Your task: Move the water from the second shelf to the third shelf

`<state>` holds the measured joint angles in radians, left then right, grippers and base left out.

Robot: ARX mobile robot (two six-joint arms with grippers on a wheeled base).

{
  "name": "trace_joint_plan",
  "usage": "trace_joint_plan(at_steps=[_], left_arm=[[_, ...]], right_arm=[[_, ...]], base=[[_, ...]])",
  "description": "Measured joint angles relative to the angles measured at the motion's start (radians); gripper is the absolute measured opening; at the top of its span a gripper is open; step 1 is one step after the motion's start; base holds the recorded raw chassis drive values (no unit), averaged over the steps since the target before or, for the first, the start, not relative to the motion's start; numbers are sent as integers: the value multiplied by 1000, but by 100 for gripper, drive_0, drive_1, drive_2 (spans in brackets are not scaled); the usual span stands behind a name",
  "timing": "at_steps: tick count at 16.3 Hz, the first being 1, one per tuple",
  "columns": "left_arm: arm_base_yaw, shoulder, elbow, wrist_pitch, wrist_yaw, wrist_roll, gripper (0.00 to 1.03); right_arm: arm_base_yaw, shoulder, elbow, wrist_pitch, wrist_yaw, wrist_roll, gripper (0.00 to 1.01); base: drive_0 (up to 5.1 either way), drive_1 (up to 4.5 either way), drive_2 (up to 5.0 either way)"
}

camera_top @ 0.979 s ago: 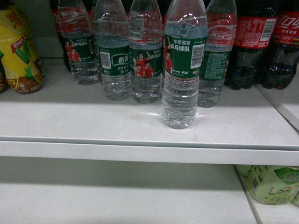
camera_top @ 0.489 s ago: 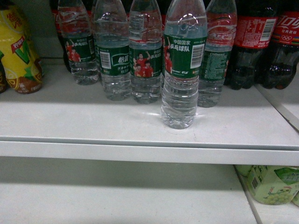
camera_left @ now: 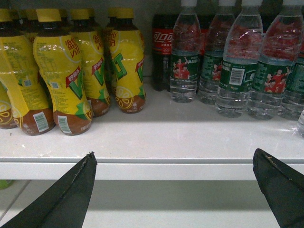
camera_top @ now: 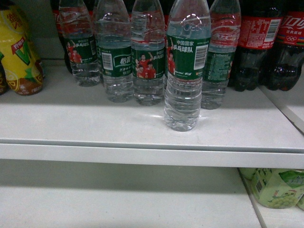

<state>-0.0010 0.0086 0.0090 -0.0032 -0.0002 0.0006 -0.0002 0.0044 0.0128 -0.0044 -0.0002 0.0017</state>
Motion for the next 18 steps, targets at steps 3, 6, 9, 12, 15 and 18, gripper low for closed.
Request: trace_joint_plan(at_steps=[3,6,9,12,15,18], left_arm=[[0,0,0,0,0,0,98],[0,0,0,0,0,0,98],[0,0,0,0,0,0,98],[0,0,0,0,0,0,98],[0,0,0,0,0,0,98],[0,0,0,0,0,0,98]], right_arm=[[-16,108,23,12,-2,131,98],[-75,357,158,267,-77,167,98],[-39,613,294,422,-97,166,98],[121,760,317,472,-65,134,98],[269,948,292,587,-29,102,98],[336,1207,307,733,-12,107,98]], base=[[0,0,0],[0,0,0],[0,0,0],[0,0,0],[0,0,0],[0,0,0]])
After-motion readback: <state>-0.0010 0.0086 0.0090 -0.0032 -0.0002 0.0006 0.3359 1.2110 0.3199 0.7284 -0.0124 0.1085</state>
